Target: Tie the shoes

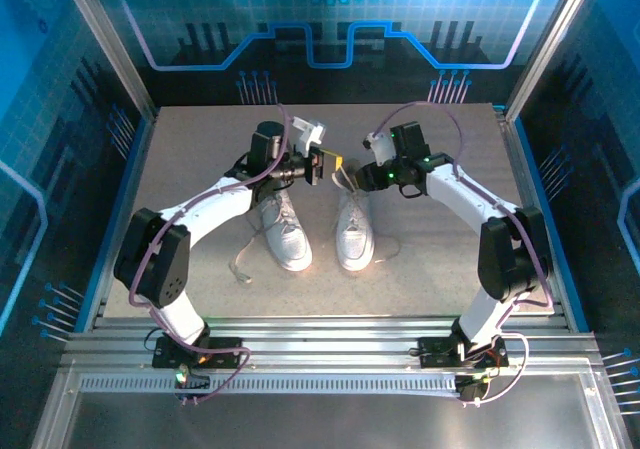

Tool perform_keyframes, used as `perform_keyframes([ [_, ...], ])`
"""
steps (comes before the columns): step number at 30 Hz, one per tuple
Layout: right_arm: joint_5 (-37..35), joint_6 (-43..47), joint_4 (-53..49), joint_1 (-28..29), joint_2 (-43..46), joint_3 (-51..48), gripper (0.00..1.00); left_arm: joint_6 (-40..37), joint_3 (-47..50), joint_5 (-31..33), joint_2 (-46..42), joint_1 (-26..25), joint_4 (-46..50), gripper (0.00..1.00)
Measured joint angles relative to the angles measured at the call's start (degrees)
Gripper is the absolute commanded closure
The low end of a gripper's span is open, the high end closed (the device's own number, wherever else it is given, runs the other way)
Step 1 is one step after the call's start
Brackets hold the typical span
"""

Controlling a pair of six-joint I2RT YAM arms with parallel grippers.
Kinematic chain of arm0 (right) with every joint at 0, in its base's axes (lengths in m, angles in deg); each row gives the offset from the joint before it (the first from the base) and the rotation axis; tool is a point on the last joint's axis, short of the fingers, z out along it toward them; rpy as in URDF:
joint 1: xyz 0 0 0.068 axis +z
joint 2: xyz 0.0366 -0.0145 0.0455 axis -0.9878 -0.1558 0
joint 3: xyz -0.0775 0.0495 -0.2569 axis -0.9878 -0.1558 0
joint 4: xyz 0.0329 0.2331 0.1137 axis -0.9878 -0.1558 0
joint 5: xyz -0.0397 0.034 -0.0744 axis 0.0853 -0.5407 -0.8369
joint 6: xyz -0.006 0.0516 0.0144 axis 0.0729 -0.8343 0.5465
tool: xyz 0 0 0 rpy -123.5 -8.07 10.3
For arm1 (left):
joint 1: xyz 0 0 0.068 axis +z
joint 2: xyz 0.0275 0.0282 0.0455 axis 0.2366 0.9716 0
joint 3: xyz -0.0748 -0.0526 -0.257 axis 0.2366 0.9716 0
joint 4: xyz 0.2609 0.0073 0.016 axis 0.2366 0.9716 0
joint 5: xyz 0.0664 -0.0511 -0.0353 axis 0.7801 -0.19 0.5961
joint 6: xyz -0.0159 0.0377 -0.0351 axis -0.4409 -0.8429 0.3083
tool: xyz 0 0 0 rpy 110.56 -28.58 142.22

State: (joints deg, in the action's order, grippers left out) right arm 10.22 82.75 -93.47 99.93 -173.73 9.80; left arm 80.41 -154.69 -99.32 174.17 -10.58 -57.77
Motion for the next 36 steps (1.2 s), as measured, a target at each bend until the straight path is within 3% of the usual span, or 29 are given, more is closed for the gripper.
perform_keyframes([
  [9, 5.2, -3.5, 1.5, -2.8, 9.9, -15.1, 0.42, 0.0, -0.7, 0.0, 1.5, 0.0, 1.6, 1.0],
  [14, 7.7, -6.9, 4.8, -2.8, 10.5, -24.7, 0.42, 0.1, -2.3, 0.0, 2.5, 0.0, 2.2, 1.0],
  [23, 8.6, -8.2, 8.9, -2.8, 5.3, -24.6, 0.44, 0.0, -4.1, 0.0, 2.9, 0.0, 2.7, 1.0],
  [26, 8.6, -8.1, 10.0, -2.8, 3.9, -23.9, 0.52, 0.0, -4.1, 0.0, 2.9, 0.0, 2.7, 1.0],
  [33, 10.0, -7.9, 11.2, -2.7, 3.3, -23.7, 0.89, 0.0, -4.1, 0.0, 3.0, 0.1, 3.2, 1.0],
  [36, 10.2, -8.4, 11.9, -2.7, 3.3, -24.1, 1.0, 0.2, -4.1, 0.0, 3.0, 0.3, 3.3, 1.0],
])
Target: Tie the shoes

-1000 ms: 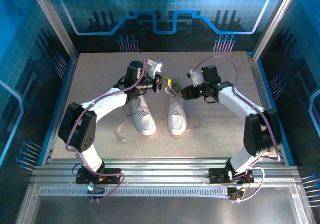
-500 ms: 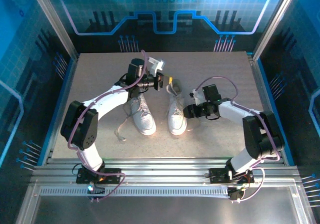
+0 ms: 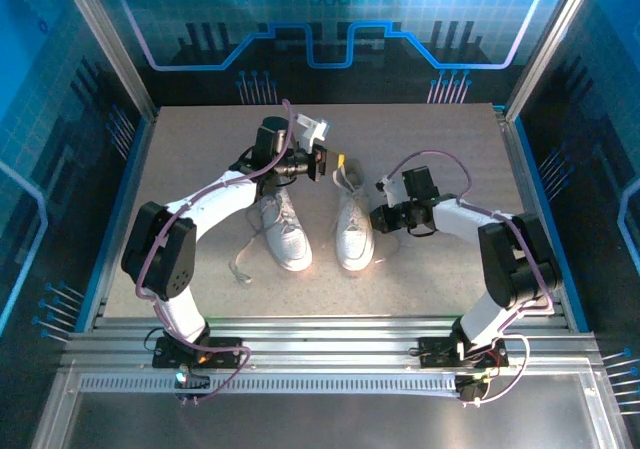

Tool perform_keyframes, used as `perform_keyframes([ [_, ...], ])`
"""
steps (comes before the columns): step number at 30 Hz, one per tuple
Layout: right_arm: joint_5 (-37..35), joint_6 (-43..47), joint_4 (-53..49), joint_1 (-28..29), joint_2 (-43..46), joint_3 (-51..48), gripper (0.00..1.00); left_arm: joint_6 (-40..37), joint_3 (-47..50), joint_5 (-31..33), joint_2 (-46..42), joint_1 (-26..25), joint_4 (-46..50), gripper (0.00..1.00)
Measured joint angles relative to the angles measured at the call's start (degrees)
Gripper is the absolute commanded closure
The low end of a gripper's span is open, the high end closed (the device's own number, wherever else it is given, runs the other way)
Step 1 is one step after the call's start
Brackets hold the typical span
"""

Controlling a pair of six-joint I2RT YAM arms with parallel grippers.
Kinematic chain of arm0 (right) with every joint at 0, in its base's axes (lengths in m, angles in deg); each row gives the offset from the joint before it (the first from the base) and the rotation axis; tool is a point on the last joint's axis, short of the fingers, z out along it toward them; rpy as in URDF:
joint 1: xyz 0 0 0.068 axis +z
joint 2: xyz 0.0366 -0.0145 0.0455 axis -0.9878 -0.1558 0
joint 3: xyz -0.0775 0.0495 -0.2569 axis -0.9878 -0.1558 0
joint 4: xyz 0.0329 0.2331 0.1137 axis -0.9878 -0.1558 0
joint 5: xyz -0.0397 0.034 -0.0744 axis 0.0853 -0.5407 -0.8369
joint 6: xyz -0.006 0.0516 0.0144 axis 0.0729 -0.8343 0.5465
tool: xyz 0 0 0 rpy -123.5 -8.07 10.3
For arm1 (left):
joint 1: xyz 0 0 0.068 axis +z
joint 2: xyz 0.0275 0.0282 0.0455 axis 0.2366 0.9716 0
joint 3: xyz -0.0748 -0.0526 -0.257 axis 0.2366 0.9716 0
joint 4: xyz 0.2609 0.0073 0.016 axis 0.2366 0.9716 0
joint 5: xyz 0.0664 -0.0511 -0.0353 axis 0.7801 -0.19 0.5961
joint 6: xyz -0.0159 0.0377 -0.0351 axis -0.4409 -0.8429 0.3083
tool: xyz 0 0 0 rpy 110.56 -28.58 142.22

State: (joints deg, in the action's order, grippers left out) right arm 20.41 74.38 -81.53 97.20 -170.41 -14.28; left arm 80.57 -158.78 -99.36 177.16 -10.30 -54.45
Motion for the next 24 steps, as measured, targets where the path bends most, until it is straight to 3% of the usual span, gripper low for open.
perform_keyframes([
  [24, -0.5, -1.8, -5.4, -5.0, 9.3, -3.5, 1.0, 0.6, 0.6, -0.5, 0.0, 1.6, -0.7, 1.0],
])
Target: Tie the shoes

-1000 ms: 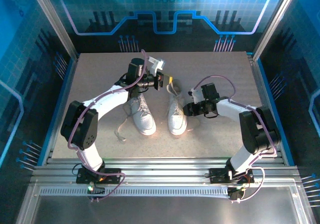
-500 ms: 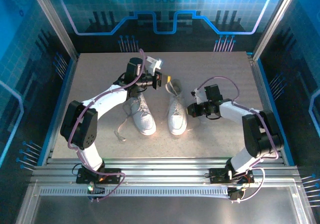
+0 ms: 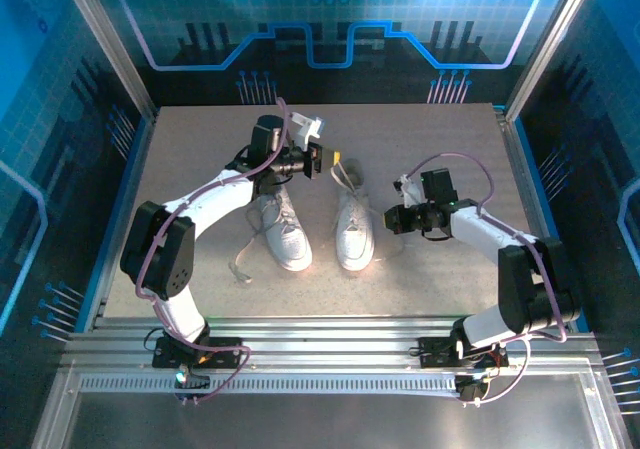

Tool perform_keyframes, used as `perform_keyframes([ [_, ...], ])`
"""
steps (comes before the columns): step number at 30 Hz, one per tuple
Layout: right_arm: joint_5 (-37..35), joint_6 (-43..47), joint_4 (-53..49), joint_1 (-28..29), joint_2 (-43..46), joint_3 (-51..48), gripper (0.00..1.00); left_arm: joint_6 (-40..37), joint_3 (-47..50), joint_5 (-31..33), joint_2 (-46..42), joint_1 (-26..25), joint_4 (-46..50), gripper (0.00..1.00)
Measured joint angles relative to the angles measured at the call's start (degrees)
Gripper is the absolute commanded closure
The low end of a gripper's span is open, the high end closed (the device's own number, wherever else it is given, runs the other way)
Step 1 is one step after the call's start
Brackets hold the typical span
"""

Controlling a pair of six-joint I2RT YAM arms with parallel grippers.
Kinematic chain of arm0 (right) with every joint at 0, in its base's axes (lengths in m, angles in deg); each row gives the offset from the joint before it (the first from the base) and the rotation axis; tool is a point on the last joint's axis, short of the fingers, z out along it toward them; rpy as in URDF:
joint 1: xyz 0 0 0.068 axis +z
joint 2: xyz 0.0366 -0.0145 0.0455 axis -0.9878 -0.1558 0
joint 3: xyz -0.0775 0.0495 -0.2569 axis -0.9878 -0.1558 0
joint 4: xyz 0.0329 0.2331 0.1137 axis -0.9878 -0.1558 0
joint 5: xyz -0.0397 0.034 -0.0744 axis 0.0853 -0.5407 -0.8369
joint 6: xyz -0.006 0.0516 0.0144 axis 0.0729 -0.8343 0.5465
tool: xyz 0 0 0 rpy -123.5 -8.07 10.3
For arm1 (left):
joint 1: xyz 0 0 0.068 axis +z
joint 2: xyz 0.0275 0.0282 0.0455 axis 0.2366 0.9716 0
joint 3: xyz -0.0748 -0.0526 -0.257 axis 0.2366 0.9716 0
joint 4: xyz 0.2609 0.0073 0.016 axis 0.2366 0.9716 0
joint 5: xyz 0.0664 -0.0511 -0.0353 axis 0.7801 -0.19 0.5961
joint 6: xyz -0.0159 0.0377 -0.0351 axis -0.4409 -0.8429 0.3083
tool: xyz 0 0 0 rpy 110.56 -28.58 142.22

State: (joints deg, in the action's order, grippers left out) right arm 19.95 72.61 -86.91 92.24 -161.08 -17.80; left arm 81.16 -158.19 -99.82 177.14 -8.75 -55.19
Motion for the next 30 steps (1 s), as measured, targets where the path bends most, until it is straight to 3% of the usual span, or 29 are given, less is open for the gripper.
perform_keyframes([
  [5, -0.8, -0.2, -1.6, -3.3, 0.5, 0.2, 1.0, 1.3, 2.9, 0.0, 0.0, 0.5, -1.1, 1.0],
  [12, 1.6, 0.3, -2.3, -3.5, 0.6, 2.4, 1.0, 1.5, 6.1, 0.0, 0.0, 1.0, -2.0, 1.0],
  [18, 1.9, 0.5, -3.5, -3.4, 0.1, 3.3, 1.0, 1.5, 8.6, 0.1, -0.4, 1.0, -3.5, 0.67],
  [21, 1.9, 0.5, -4.5, -3.4, -0.8, 4.4, 1.0, 0.2, 10.6, 0.1, -1.5, 1.3, -3.6, 0.56],
  [26, 2.5, 0.5, -5.4, -3.4, -1.2, 7.1, 1.0, -6.0, 13.8, -0.5, -6.3, 2.9, -3.8, 0.52],
  [30, 3.0, 0.5, -6.3, -3.4, -1.2, 8.4, 1.0, -16.5, 12.5, -2.3, -9.1, 3.4, -1.4, 0.52],
])
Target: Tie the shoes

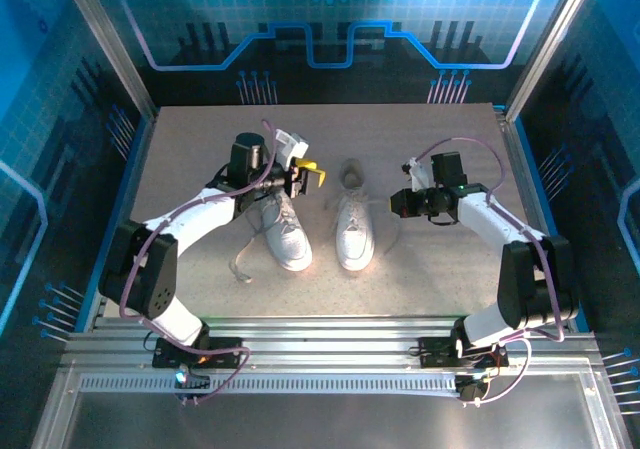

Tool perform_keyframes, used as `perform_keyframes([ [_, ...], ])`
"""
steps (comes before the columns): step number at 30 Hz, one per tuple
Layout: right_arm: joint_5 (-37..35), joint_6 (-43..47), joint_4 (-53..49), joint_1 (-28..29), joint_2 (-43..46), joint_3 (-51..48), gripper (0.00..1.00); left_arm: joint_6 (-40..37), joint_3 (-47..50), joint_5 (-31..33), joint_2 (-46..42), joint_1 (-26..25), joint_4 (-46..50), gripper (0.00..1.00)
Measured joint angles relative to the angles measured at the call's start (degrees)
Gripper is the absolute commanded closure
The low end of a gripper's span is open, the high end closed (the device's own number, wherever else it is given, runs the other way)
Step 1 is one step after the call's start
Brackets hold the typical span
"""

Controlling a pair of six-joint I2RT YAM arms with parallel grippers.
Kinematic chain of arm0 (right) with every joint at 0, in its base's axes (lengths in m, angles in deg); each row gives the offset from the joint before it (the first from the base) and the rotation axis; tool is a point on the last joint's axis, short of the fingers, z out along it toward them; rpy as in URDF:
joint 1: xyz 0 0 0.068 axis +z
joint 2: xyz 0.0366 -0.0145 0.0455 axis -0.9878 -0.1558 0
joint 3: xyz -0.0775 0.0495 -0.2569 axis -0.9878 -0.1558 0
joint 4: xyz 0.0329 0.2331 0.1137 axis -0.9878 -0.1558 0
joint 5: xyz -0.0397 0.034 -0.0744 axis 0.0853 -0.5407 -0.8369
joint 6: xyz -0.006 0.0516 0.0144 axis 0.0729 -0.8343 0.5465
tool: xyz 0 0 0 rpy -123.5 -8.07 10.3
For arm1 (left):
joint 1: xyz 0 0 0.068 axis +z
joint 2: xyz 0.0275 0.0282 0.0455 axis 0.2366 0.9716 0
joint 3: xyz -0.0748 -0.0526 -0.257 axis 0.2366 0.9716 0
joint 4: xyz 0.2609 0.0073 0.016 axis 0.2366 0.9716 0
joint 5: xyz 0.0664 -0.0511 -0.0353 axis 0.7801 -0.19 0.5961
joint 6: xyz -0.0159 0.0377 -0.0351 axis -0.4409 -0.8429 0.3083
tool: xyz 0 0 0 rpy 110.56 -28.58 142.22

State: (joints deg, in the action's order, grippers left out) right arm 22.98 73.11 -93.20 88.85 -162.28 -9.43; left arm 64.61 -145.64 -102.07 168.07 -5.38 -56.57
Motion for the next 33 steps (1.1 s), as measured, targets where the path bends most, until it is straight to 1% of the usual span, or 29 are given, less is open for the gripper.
perform_keyframes([
  [3, 0.4, 0.0, -0.7, 0.0, 0.0, 0.4, 1.0, -12.5, -2.8, 0.4, 0.2, -2.5, 5.4, 0.54],
  [7, 1.0, 0.0, -1.4, 0.0, 0.0, 0.4, 1.0, -28.3, -7.9, 3.4, 3.6, -9.4, 11.7, 0.59],
  [10, 1.2, 0.0, -2.2, 0.0, 0.0, 0.4, 1.0, -36.4, -10.2, 5.4, 7.4, -12.5, 13.8, 0.63],
  [13, 1.2, 0.0, -3.1, 0.0, 0.0, 0.5, 1.0, -42.0, -11.2, 6.8, 10.4, -12.9, 15.8, 0.63],
  [16, 1.2, 0.0, -3.8, 0.0, 0.0, 0.7, 1.0, -46.1, -11.4, 8.2, 12.2, -12.9, 17.7, 0.59],
  [21, 1.2, 0.0, -4.6, 0.0, 0.0, 0.8, 1.0, -51.0, -11.4, 10.6, 12.9, -14.1, 19.2, 0.6],
  [28, 1.2, 0.0, -5.2, 0.0, 0.0, 1.1, 1.0, -54.1, -11.4, 13.6, 13.0, -15.8, 18.5, 0.63],
  [33, 1.2, 0.0, -5.6, 0.0, 0.3, 1.1, 1.0, -54.7, -11.4, 14.5, 13.2, -16.2, 17.3, 0.63],
])
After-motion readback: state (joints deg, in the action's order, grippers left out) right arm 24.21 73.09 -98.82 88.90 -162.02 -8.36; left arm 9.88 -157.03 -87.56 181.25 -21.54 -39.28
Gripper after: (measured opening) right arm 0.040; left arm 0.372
